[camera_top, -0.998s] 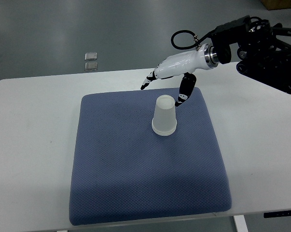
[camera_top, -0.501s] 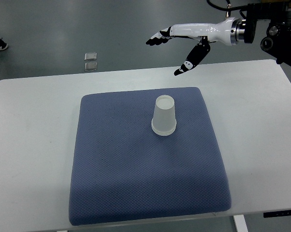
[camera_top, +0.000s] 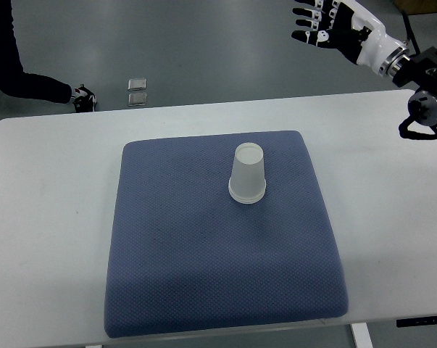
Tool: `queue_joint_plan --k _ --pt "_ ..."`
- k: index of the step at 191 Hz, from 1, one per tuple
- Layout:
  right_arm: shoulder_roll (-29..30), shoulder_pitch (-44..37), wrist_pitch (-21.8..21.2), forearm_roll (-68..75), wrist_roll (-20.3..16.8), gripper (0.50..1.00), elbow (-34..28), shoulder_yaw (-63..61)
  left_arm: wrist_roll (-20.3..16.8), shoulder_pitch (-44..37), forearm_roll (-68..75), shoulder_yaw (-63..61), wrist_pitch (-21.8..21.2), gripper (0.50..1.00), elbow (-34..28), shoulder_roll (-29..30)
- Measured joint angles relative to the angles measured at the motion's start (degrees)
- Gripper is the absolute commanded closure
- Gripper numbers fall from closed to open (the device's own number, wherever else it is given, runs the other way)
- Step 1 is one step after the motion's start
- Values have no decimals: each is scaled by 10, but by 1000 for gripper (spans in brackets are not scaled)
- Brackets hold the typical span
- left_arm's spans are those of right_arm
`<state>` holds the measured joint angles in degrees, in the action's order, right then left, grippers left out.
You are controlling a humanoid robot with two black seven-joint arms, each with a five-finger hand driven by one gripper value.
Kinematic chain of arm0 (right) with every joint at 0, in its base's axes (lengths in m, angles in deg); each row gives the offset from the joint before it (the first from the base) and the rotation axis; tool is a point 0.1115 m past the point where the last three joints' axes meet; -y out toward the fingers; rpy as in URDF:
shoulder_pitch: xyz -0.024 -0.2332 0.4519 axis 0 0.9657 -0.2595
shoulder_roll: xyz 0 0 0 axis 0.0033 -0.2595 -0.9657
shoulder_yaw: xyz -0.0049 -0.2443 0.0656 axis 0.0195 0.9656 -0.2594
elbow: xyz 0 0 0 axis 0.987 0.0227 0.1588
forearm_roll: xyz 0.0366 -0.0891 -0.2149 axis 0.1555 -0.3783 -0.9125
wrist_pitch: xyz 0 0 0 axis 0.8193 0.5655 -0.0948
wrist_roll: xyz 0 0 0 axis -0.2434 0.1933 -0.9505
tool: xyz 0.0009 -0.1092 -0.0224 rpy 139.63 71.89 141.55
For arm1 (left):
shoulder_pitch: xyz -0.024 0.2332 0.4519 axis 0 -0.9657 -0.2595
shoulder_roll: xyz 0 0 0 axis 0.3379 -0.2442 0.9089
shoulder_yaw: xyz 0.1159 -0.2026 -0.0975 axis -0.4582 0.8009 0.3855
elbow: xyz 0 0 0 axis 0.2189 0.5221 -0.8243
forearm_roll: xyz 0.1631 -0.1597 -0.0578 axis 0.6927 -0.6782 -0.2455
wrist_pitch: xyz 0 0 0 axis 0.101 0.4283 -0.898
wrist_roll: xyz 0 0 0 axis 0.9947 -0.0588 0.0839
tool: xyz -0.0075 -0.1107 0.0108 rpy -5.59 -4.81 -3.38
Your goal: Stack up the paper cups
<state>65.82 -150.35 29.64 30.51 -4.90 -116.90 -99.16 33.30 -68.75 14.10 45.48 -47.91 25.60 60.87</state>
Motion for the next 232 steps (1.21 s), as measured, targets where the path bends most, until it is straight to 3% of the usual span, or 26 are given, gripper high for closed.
queue_joint_plan --k 109,154,232 --pt "39 116 14 241 -30 587 18 -10 0 0 0 0 0 500 0 0" --pt "46 122 36 237 -29 587 19 -13 0 0 0 0 0 500 0 0" --pt "45 120 38 233 -24 587 20 -14 0 0 0 0 0 500 0 0"
